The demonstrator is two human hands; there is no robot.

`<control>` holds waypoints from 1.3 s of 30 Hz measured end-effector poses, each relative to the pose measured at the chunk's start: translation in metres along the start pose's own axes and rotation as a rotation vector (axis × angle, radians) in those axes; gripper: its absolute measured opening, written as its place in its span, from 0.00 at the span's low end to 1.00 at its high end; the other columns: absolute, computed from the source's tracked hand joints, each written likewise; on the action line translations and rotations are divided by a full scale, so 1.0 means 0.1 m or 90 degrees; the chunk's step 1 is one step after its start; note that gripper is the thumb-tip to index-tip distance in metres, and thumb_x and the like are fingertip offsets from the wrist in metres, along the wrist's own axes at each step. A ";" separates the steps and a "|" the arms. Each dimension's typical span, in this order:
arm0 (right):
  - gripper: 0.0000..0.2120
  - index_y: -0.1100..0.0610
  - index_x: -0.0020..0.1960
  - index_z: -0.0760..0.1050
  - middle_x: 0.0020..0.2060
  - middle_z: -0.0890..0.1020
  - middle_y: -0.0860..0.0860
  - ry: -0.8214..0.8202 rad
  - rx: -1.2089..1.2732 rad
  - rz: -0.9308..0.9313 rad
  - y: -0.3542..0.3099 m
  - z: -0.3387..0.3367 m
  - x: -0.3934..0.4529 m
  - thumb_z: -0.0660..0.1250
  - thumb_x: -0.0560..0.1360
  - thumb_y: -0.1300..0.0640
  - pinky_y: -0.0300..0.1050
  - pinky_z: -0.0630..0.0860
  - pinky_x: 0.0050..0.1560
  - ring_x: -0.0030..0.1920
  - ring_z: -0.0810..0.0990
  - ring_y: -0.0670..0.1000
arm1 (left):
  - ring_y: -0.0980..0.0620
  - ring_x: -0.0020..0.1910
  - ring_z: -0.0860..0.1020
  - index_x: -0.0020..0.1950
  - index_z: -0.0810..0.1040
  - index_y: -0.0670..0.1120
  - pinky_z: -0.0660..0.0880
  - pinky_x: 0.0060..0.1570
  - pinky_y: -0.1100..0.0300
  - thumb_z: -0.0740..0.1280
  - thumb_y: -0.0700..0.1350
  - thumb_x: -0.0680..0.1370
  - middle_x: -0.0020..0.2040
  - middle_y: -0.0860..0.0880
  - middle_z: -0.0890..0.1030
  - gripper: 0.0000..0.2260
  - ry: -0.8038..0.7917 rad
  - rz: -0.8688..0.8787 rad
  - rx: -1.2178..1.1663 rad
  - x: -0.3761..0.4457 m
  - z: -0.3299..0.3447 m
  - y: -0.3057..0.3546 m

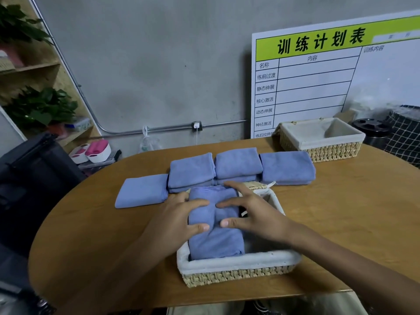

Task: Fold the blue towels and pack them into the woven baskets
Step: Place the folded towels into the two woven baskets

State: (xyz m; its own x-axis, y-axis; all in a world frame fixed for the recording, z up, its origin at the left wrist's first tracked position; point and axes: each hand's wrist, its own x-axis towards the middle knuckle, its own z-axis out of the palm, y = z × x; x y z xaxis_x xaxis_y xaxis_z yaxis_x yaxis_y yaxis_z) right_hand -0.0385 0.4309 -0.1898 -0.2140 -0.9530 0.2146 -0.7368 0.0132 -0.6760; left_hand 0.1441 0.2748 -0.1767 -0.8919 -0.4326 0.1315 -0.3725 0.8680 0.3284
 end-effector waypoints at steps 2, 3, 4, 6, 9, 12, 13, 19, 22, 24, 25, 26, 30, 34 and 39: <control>0.28 0.52 0.68 0.76 0.79 0.53 0.47 -0.048 -0.028 -0.027 0.04 0.04 0.02 0.74 0.71 0.42 0.23 0.51 0.68 0.76 0.53 0.39 | 0.55 0.55 0.70 0.69 0.73 0.64 0.69 0.56 0.59 0.72 0.66 0.69 0.52 0.59 0.66 0.28 -0.014 0.006 0.016 -0.01 0.01 -0.07; 0.30 0.52 0.69 0.75 0.80 0.50 0.46 -0.067 -0.041 -0.036 0.07 0.06 0.03 0.74 0.71 0.42 0.24 0.51 0.70 0.77 0.51 0.40 | 0.55 0.54 0.69 0.68 0.73 0.66 0.69 0.55 0.59 0.68 0.70 0.67 0.52 0.59 0.65 0.30 -0.025 0.010 0.036 -0.02 0.01 -0.09; 0.32 0.53 0.70 0.74 0.80 0.49 0.46 -0.079 -0.052 -0.041 0.09 0.09 0.04 0.75 0.70 0.42 0.25 0.51 0.71 0.78 0.50 0.41 | 0.55 0.54 0.69 0.68 0.73 0.66 0.69 0.54 0.58 0.63 0.72 0.65 0.52 0.59 0.65 0.32 -0.035 0.017 0.058 -0.03 0.02 -0.10; 0.31 0.53 0.70 0.75 0.80 0.50 0.47 -0.074 -0.059 -0.043 0.12 0.11 0.06 0.76 0.70 0.45 0.26 0.51 0.71 0.78 0.51 0.41 | 0.57 0.54 0.69 0.67 0.74 0.66 0.69 0.54 0.58 0.63 0.72 0.64 0.54 0.61 0.67 0.32 -0.042 0.022 0.061 -0.02 0.02 -0.12; 0.28 0.50 0.67 0.78 0.80 0.53 0.45 -0.063 -0.020 -0.033 0.12 0.07 0.07 0.78 0.69 0.48 0.30 0.54 0.74 0.78 0.53 0.40 | 0.62 0.48 0.72 0.58 0.81 0.63 0.69 0.47 0.62 0.77 0.60 0.68 0.47 0.64 0.73 0.19 0.004 0.032 -0.052 0.02 -0.05 -0.09; 0.26 0.46 0.65 0.79 0.79 0.55 0.42 -0.071 0.052 -0.025 0.05 -0.05 0.04 0.79 0.69 0.50 0.31 0.57 0.73 0.76 0.54 0.35 | 0.57 0.44 0.78 0.50 0.85 0.61 0.74 0.42 0.61 0.81 0.54 0.68 0.45 0.62 0.78 0.12 0.044 0.014 -0.206 0.02 -0.16 -0.10; 0.25 0.45 0.65 0.79 0.78 0.56 0.41 -0.076 0.068 -0.020 0.02 -0.10 0.04 0.79 0.69 0.50 0.29 0.57 0.71 0.76 0.55 0.34 | 0.54 0.41 0.80 0.50 0.86 0.60 0.76 0.42 0.57 0.81 0.55 0.67 0.44 0.58 0.79 0.13 0.044 0.001 -0.264 0.02 -0.19 -0.09; 0.20 0.46 0.61 0.82 0.75 0.65 0.39 -0.096 0.203 0.023 -0.07 -0.26 0.09 0.78 0.70 0.52 0.31 0.66 0.67 0.72 0.65 0.34 | 0.55 0.28 0.69 0.51 0.85 0.52 0.69 0.35 0.58 0.79 0.44 0.72 0.27 0.55 0.77 0.10 0.034 -0.092 -0.453 0.07 -0.26 0.01; 0.17 0.54 0.61 0.82 0.64 0.75 0.32 -0.077 0.340 0.060 -0.09 -0.29 0.09 0.76 0.72 0.61 0.34 0.72 0.63 0.65 0.74 0.36 | 0.52 0.44 0.83 0.54 0.84 0.55 0.79 0.40 0.58 0.80 0.43 0.71 0.51 0.54 0.84 0.14 0.040 -0.116 -0.510 0.08 -0.29 0.05; 0.16 0.58 0.62 0.80 0.47 0.81 0.32 -0.084 0.401 0.078 -0.10 -0.31 0.09 0.72 0.74 0.65 0.31 0.74 0.50 0.48 0.80 0.39 | 0.52 0.54 0.83 0.60 0.82 0.57 0.81 0.48 0.58 0.80 0.45 0.69 0.61 0.52 0.80 0.21 0.025 -0.124 -0.555 0.07 -0.30 0.07; 0.16 0.59 0.63 0.79 0.41 0.81 0.34 -0.091 0.419 0.092 -0.10 -0.33 0.09 0.71 0.75 0.66 0.29 0.73 0.45 0.41 0.77 0.41 | 0.52 0.56 0.83 0.63 0.80 0.57 0.81 0.52 0.55 0.80 0.46 0.68 0.62 0.52 0.79 0.25 0.015 -0.129 -0.582 0.05 -0.30 0.10; 0.16 0.60 0.63 0.79 0.38 0.81 0.37 -0.097 0.432 0.106 -0.10 -0.34 0.08 0.70 0.76 0.66 0.29 0.73 0.43 0.39 0.75 0.41 | 0.52 0.57 0.83 0.65 0.79 0.57 0.81 0.55 0.52 0.79 0.47 0.66 0.62 0.52 0.79 0.28 0.004 -0.137 -0.602 0.03 -0.30 0.12; 0.18 0.55 0.62 0.81 0.51 0.83 0.51 -0.103 0.456 0.144 -0.06 -0.34 0.05 0.73 0.73 0.59 0.41 0.77 0.56 0.51 0.81 0.46 | 0.48 0.56 0.83 0.66 0.78 0.61 0.80 0.54 0.41 0.78 0.45 0.67 0.57 0.58 0.83 0.29 -0.015 -0.184 -0.672 -0.04 -0.27 0.14; 0.18 0.52 0.62 0.81 0.67 0.78 0.48 -0.087 0.401 0.128 -0.03 -0.27 0.02 0.76 0.72 0.59 0.42 0.75 0.65 0.68 0.75 0.44 | 0.48 0.56 0.84 0.62 0.81 0.55 0.79 0.56 0.38 0.76 0.35 0.73 0.61 0.53 0.83 0.22 -0.017 -0.206 -0.702 -0.13 -0.23 0.15; 0.21 0.46 0.64 0.80 0.78 0.59 0.44 -0.059 0.114 0.045 0.00 -0.11 -0.02 0.77 0.71 0.50 0.37 0.69 0.68 0.75 0.58 0.37 | 0.50 0.52 0.83 0.62 0.81 0.57 0.79 0.57 0.44 0.77 0.48 0.71 0.58 0.49 0.81 0.20 -0.034 -0.158 -0.468 -0.20 -0.21 0.09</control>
State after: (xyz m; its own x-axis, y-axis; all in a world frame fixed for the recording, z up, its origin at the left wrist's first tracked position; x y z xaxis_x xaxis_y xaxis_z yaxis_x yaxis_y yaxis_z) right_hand -0.0449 0.4365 -0.1824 -0.1950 -0.9756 0.1012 -0.5945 0.0355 -0.8033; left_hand 0.1638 0.2863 -0.1571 -0.8227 -0.5646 -0.0663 -0.3138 0.3537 0.8811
